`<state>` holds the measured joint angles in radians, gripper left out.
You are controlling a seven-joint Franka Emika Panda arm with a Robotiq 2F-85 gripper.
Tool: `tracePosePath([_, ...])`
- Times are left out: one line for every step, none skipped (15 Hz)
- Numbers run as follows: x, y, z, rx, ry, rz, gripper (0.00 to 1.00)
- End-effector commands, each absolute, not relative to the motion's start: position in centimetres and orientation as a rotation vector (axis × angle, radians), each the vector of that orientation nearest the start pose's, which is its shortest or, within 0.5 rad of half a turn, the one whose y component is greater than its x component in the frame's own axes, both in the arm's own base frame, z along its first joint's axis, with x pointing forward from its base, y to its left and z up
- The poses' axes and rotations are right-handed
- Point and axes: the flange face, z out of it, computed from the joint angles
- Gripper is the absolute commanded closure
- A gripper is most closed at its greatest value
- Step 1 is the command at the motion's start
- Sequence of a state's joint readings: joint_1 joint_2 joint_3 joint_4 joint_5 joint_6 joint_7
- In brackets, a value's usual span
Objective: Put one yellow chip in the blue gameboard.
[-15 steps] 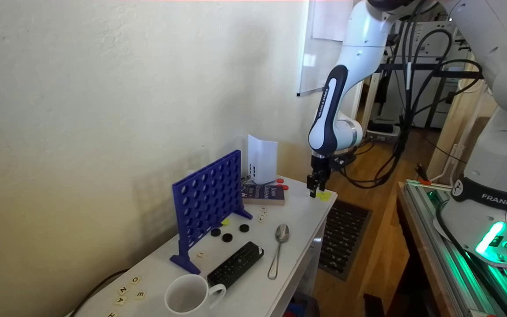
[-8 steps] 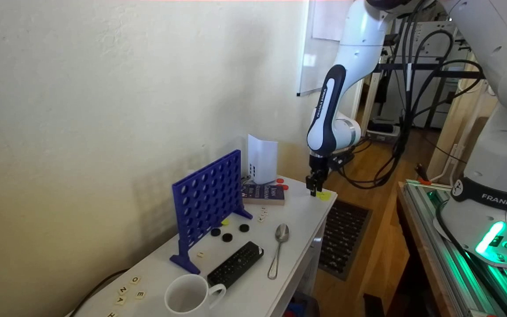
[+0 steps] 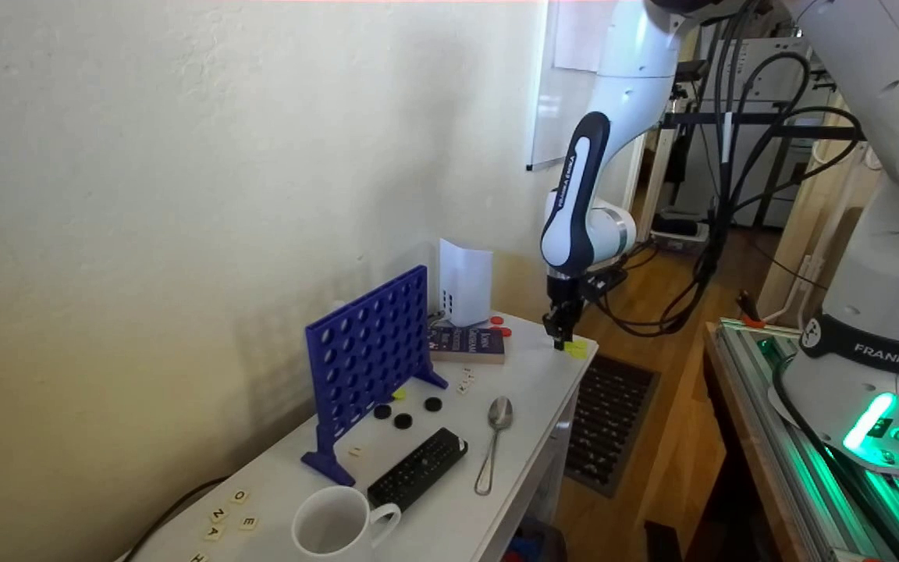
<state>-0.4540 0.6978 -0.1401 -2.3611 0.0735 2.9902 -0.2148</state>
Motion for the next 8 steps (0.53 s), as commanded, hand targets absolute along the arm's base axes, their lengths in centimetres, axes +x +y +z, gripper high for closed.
tracePosePath([37.6, -24.3, 6.5, -3.140, 0.587, 0.079, 0.91])
tracePosePath([37.8, -23.0, 7.7, -3.161, 0.532, 0.020, 0.91])
tracePosePath([38.1, -21.5, 9.1, -3.180, 0.467, -0.059, 0.91])
tracePosePath([38.3, -20.0, 10.3, -3.208, 0.403, -0.142, 0.91])
tracePosePath([38.2, -18.2, 11.7, -3.223, 0.352, -0.217, 0.91])
tracePosePath([38.3, -16.8, 12.8, -3.238, 0.291, -0.300, 0.91])
tracePosePath([38.2, -15.1, 14.0, -3.243, 0.222, -0.381, 0.91])
tracePosePath([38.1, -13.6, 15.2, -3.248, 0.161, -0.471, 0.91])
